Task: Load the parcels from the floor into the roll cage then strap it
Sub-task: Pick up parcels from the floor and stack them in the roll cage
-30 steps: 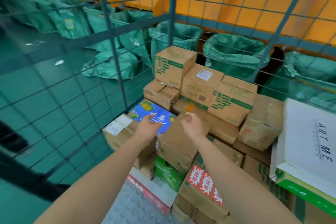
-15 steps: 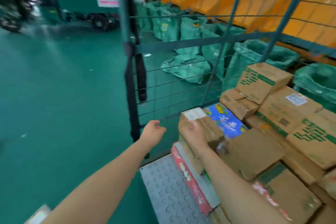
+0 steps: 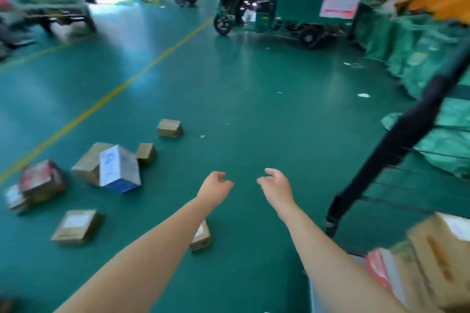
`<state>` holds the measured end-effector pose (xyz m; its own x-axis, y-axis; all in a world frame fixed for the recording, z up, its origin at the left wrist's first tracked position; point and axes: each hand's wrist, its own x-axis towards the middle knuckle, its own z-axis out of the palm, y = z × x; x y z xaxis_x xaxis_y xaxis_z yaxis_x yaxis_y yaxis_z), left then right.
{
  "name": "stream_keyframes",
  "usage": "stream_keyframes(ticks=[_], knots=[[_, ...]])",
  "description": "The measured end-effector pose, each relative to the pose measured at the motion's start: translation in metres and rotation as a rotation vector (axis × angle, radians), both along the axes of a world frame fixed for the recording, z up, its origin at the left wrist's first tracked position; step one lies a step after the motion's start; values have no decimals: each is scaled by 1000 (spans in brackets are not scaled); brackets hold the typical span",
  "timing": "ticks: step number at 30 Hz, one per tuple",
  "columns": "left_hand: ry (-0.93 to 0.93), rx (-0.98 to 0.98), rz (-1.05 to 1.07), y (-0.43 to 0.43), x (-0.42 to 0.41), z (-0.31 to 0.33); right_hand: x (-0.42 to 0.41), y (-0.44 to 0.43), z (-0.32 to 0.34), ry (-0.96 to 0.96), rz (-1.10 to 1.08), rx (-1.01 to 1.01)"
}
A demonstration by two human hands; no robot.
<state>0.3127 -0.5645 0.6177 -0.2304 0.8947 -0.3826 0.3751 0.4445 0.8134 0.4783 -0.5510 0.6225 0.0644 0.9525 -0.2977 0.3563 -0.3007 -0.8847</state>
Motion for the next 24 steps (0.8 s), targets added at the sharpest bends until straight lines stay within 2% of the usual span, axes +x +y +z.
stream_keyframes(ticks=[9, 16, 24], knots=[[-10, -27, 410, 16, -159, -16, -170, 85, -12, -41, 406, -50], [2, -68, 632, 66, -247, -13, -275, 171, -23, -87, 668, -96], [-14, -115, 804, 106, -330, -29, -377, 242, -43, -101, 797, -196]])
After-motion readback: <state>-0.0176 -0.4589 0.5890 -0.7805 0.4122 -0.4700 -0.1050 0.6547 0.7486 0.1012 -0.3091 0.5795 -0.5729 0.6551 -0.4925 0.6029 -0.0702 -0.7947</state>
